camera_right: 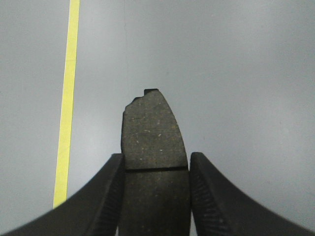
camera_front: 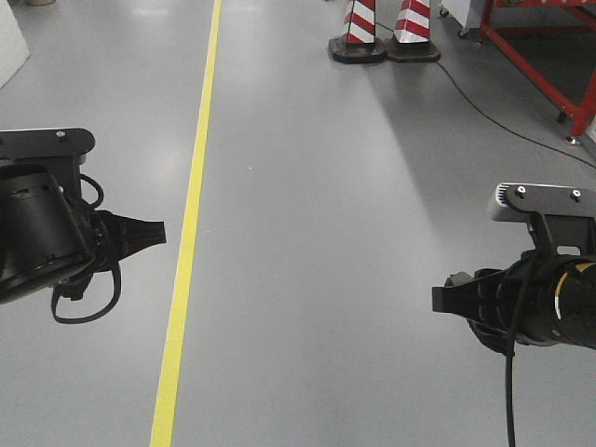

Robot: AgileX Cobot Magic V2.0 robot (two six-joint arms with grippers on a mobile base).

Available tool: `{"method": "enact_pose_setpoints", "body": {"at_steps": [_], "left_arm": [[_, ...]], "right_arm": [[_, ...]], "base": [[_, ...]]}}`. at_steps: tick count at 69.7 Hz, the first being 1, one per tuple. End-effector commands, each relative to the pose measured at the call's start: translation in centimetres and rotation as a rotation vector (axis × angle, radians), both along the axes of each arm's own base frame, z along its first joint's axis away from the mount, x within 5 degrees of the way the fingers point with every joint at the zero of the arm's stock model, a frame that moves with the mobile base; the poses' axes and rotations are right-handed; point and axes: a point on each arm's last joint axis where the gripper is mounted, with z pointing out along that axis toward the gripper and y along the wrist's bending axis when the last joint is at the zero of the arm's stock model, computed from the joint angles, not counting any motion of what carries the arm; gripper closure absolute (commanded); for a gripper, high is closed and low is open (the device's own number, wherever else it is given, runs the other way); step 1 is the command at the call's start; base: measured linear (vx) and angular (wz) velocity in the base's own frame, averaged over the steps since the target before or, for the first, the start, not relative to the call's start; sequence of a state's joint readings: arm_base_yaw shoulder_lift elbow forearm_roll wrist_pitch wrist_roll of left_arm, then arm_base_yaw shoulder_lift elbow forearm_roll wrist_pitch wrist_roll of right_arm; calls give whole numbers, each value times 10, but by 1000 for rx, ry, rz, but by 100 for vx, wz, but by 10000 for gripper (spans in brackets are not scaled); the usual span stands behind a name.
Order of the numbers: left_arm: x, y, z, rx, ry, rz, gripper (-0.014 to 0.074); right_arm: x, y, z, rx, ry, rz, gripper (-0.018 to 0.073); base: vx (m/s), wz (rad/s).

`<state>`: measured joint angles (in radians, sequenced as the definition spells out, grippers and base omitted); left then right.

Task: Move and align brake pads A on conveyor
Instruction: 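Drive along the yellow floor line toward the red-and-white cones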

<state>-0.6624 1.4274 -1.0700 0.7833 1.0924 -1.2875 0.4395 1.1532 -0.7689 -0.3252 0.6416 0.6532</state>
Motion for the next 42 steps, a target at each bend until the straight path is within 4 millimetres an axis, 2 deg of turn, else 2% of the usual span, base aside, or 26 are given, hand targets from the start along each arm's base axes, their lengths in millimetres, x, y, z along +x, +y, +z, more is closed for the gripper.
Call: {"method": "enact_pose_setpoints", "body": {"at_steps": [1, 42], "left_arm": [[1, 4, 20, 7, -88, -14, 443], [1, 4, 20, 7, -88, -14, 443]], "right_arm": [[3, 2, 18, 27, -102, 26, 405], [3, 1, 17, 24, -98, 24, 405]], "base": [[43, -2], [47, 1]]}}
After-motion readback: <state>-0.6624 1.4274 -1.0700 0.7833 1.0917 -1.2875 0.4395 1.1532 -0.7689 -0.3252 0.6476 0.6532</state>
